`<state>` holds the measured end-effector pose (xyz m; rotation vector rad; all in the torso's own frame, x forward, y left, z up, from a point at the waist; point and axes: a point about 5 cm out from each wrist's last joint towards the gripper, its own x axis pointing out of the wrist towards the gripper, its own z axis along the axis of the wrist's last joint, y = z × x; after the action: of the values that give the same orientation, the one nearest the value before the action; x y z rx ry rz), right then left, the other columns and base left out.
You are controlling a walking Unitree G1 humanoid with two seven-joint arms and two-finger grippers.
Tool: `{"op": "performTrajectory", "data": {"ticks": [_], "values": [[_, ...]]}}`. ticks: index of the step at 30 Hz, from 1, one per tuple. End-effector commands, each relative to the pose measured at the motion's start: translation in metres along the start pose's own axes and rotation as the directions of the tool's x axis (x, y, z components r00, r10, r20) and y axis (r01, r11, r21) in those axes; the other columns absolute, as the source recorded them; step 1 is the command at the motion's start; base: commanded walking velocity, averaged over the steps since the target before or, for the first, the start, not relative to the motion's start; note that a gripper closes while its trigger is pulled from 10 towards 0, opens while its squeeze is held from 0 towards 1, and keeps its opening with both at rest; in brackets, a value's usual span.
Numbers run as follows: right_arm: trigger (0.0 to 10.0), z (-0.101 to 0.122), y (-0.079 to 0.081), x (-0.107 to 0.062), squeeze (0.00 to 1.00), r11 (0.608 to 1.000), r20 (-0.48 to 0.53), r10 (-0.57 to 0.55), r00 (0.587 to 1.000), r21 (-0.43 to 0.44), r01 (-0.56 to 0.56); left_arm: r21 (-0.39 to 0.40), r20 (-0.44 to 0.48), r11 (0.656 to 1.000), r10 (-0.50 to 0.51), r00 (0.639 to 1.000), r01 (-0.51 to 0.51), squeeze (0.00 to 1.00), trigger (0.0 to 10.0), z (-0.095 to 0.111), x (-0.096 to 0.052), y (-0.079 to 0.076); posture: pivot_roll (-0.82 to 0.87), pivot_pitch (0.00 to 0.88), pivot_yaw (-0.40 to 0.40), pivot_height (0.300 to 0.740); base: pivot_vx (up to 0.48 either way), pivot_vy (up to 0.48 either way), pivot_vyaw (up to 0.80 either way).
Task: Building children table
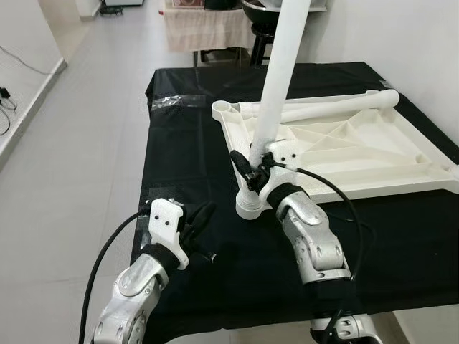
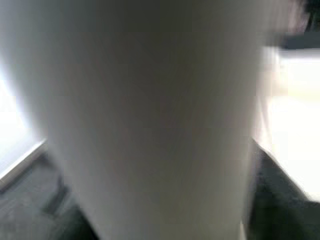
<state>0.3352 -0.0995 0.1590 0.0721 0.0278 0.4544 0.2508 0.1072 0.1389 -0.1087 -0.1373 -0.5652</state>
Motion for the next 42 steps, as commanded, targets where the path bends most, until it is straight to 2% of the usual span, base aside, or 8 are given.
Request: {"op": "performTrajectory", "data": {"ticks": [1, 2, 3, 14, 16, 17, 27, 42], "values": [[10.0, 0.003, -0.002, 0.002, 1.0, 1.0, -0.001, 0.013, 1.0, 0.006, -0.013, 0.0, -0.021, 1.0, -0.003, 1.0, 0.003, 0.0, 10.0, -0.004, -0.001, -0.001, 0.0, 0.131, -0.021, 0.74, 0.0, 0.0, 0.0], [10.0, 0.011, -0.006, 0.006, 1.0, 0.998, 0.019, 0.057, 0.998, -0.013, -0.056, 0.0, -0.022, 1.0, -0.003, 1.0, 0.003, 0.0, 10.0, -0.004, -0.001, -0.001, 0.01, 0.13, -0.019, 0.74, 0.0, 0.0, 0.0], [10.0, 0.021, -0.009, 0.011, 0.0, 0.988, 0.034, 0.149, 0.988, -0.042, -0.148, 0.001, -0.022, 1.0, -0.004, 1.0, 0.004, 0.0, 10.0, -0.004, -0.001, -0.001, 0.01, 0.127, -0.019, 0.74, 0.0, 0.0, 0.0], [10.0, 0.033, -0.003, 0.016, 0.0, 0.72, -0.171, 0.645, 0.745, -0.192, -0.667, 0.007, -0.026, 1.0, -0.001, 1.0, 0.001, 0.0, 10.0, -0.006, -0.001, -0.002, 0.04, 0.111, -0.022, 0.74, 0.0, 0.0, 0.0], [8.4, 0.035, -0.011, 0.023, 0.0, 0.734, -0.174, 0.634, 0.753, -0.171, -0.658, 0.008, -0.027, 1.0, 0.0, 1.0, 0.001, 0.0, 10.0, -0.007, -0.001, -0.003, 0.05, 0.109, -0.023, 0.74, 0.0, 0.0, 0.0], [0.0, 0.036, -0.015, 0.025, 0.0, 0.734, -0.172, 0.643, 0.747, -0.142, -0.664, 0.009, -0.028, 1.0, 0.0, 1.0, 0.0, 0.0, 10.0, -0.007, -0.002, -0.003, 0.07, 0.102, -0.023, 0.74, 0.0, 0.0, 0.0], [0.0, 0.027, -0.029, 0.022, 0.0, 0.751, -0.193, 0.633, 0.75, -0.083, -0.655, 0.013, -0.031, 1.0, 0.001, 1.0, 0.0, 0.0, 10.0, -0.008, -0.003, -0.004, 0.07, 0.097, -0.031, 0.74, 0.0, 0.0, 0.0], [0.0, -0.04, -0.041, -0.019, 0.0, 0.946, -0.235, -0.322, 0.917, -0.117, 0.302, 0.066, -0.041, 0.997, 0.03, 0.999, -0.028, 0.0, 10.0, -0.005, -0.009, 0.003, 0.04, 0.127, -0.004, 0.74, 0.0, 0.0, 0.0]]}}
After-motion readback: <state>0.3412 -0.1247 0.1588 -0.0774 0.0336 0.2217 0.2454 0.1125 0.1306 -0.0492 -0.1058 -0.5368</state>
